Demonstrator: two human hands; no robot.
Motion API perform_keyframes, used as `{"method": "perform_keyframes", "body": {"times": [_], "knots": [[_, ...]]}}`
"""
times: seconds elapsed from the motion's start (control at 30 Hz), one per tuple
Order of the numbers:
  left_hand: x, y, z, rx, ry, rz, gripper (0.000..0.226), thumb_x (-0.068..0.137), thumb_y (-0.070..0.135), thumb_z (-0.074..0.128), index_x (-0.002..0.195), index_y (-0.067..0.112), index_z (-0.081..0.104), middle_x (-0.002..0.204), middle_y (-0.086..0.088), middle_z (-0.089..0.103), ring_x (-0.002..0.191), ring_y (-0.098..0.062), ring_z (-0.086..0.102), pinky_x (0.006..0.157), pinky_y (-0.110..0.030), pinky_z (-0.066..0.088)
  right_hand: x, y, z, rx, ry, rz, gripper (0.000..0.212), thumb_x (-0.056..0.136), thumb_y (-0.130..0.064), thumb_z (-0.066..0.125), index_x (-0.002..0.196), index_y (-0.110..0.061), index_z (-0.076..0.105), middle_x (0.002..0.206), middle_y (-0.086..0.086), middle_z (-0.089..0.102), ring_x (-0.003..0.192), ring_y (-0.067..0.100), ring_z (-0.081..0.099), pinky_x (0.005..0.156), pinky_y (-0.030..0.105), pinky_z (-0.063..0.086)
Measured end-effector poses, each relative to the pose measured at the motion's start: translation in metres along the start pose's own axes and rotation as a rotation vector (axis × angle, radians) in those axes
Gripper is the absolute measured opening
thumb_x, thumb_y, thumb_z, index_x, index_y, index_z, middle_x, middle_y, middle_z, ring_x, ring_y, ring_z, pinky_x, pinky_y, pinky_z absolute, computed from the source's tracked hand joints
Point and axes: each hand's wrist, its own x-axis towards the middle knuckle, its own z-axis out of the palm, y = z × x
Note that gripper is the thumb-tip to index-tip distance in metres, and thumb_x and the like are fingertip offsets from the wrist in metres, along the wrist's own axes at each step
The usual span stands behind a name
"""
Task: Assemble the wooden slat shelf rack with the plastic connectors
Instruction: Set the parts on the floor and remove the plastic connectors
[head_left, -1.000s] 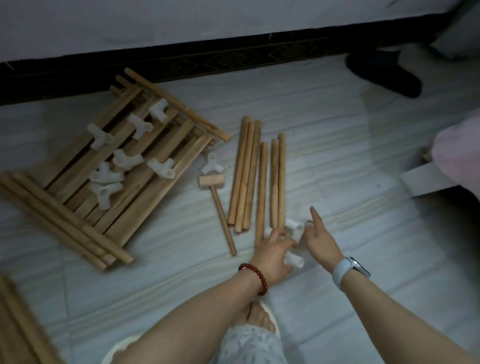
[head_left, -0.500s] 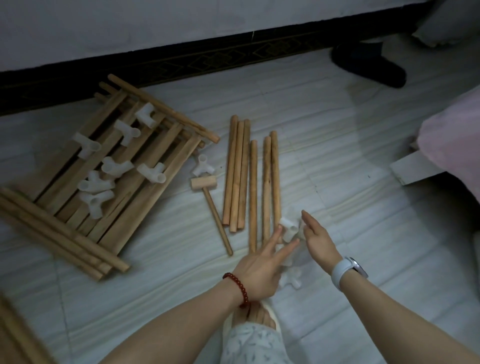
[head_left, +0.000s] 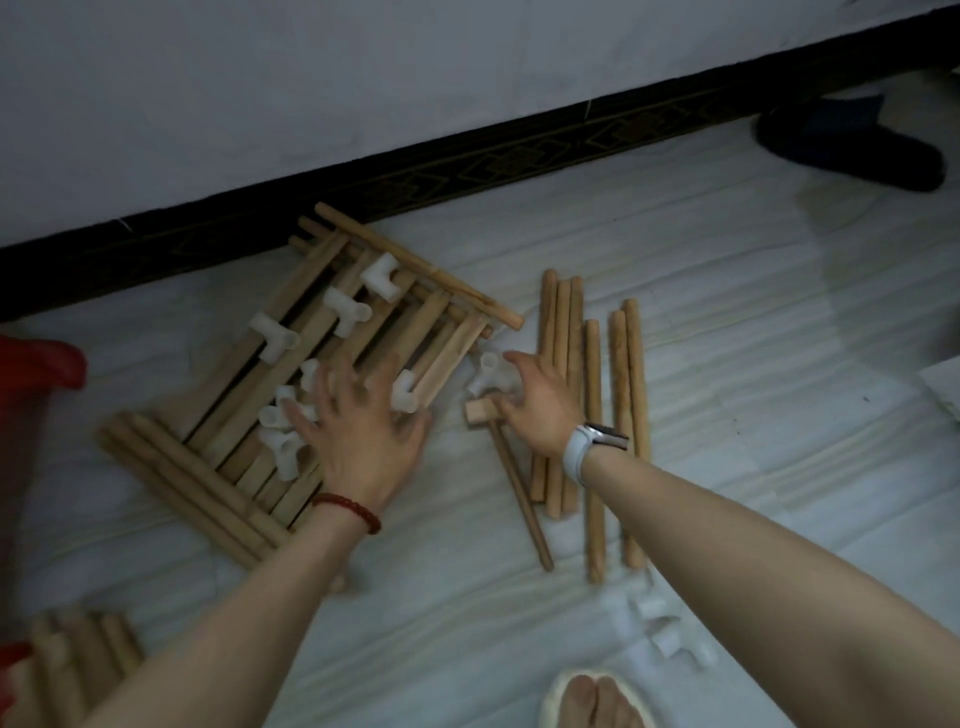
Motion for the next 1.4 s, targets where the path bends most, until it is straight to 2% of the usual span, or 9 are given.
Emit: {"method": "perform_keyframes", "body": {"times": [0.17, 0.3, 0.47, 0.63, 0.8, 0.93, 1.07, 1.2, 1.4], "knots": [[0.023, -0.045, -0.009, -0.282, -0.218, -0.379, 0.103, 0.061, 0.077, 0.061, 0.145, 0.04, 0.013, 0.156, -0.005, -0.009, 0.141, -0.033, -0.015, 0.109, -0.066, 0.011, 0.029, -0.019, 0.021, -0.218, -0.052, 0.015, 0.048, 0.093, -0.024, 0.047, 0.139, -0.017, 0.032, 0.135, 0.013, 0.037, 0.122, 0.033, 0.038, 0.09, 0.04, 0.041], [0.033, -0.042, -0.01, -0.299, -0.178, -0.337, 0.09, 0.07, 0.06, 0.069, 0.142, 0.029, 0.026, 0.153, -0.006, 0.007, 0.138, -0.033, 0.0, 0.104, -0.056, 0.025, 0.027, -0.01, 0.023, -0.207, -0.004, 0.038, 0.033, 0.095, -0.014, 0.041, 0.128, -0.012, 0.041, 0.126, 0.014, 0.042, 0.11, 0.034, 0.047, 0.077, 0.032, 0.039], [0.035, -0.054, -0.005, -0.113, -0.081, -0.184, 0.055, 0.09, 0.036, 0.057, 0.137, 0.016, 0.036, 0.146, -0.016, 0.025, 0.125, -0.039, 0.023, 0.094, -0.05, 0.034, -0.001, 0.014, -0.013, 0.026, 0.275, 0.092, 0.029, 0.09, -0.012, 0.05, 0.118, -0.005, 0.054, 0.121, 0.017, 0.055, 0.107, 0.035, 0.054, 0.087, 0.038, 0.045], [0.03, -0.063, 0.0, -0.086, -0.013, -0.11, 0.034, 0.092, 0.019, 0.053, 0.124, 0.008, 0.05, 0.137, -0.018, 0.04, 0.117, -0.041, 0.032, 0.088, -0.045, 0.035, -0.051, 0.075, -0.059, -0.248, 0.29, 0.416, 0.029, 0.092, -0.018, 0.049, 0.119, -0.007, 0.052, 0.122, 0.02, 0.049, 0.11, 0.039, 0.049, 0.083, 0.04, 0.043], [0.022, -0.049, -0.007, -0.25, 0.113, -0.168, 0.031, 0.087, 0.02, 0.062, 0.115, 0.009, 0.057, 0.126, -0.017, 0.048, 0.114, -0.037, 0.036, 0.084, -0.033, 0.03, -0.074, 0.105, -0.058, -0.343, 0.085, 0.732, 0.037, 0.091, -0.02, 0.046, 0.126, -0.007, 0.049, 0.131, 0.02, 0.042, 0.121, 0.038, 0.04, 0.095, 0.041, 0.037], [0.003, -0.036, -0.009, -0.343, 0.176, 0.01, 0.025, 0.079, 0.012, 0.071, 0.102, 0.009, 0.063, 0.109, -0.015, 0.055, 0.105, -0.036, 0.043, 0.082, -0.031, 0.031, -0.059, 0.075, -0.036, -0.353, 0.236, 0.336, 0.038, 0.088, -0.02, 0.054, 0.122, -0.005, 0.055, 0.124, 0.02, 0.05, 0.116, 0.039, 0.045, 0.093, 0.045, 0.037], [-0.022, -0.036, 0.001, -0.327, 0.104, 0.17, 0.028, 0.072, 0.008, 0.075, 0.097, 0.011, 0.064, 0.1, -0.008, 0.059, 0.093, -0.031, 0.049, 0.076, -0.031, 0.036, -0.026, 0.005, -0.002, -0.162, 0.024, -0.188, 0.045, 0.091, -0.024, 0.051, 0.134, -0.014, 0.045, 0.129, 0.009, 0.046, 0.116, 0.026, 0.047, 0.091, 0.033, 0.041], [-0.04, -0.047, 0.008, -0.289, 0.031, 0.154, 0.032, 0.07, 0.005, 0.075, 0.099, 0.013, 0.063, 0.1, -0.006, 0.059, 0.091, -0.03, 0.05, 0.071, -0.031, 0.036, 0.008, -0.056, 0.04, -0.129, -0.184, -0.25, 0.054, 0.092, -0.038, 0.051, 0.141, -0.026, 0.032, 0.137, 0.005, 0.043, 0.123, 0.024, 0.042, 0.093, 0.038, 0.043], [-0.051, -0.053, 0.007, -0.299, 0.025, 0.102, 0.03, 0.071, 0.004, 0.075, 0.098, 0.011, 0.064, 0.101, -0.007, 0.059, 0.094, -0.029, 0.05, 0.074, -0.028, 0.035, 0.013, -0.068, 0.052, -0.156, -0.081, -0.257, 0.035, 0.096, -0.027, 0.045, 0.128, -0.013, 0.045, 0.126, 0.01, 0.053, 0.109, 0.032, 0.053, 0.078, 0.036, 0.041]]}}
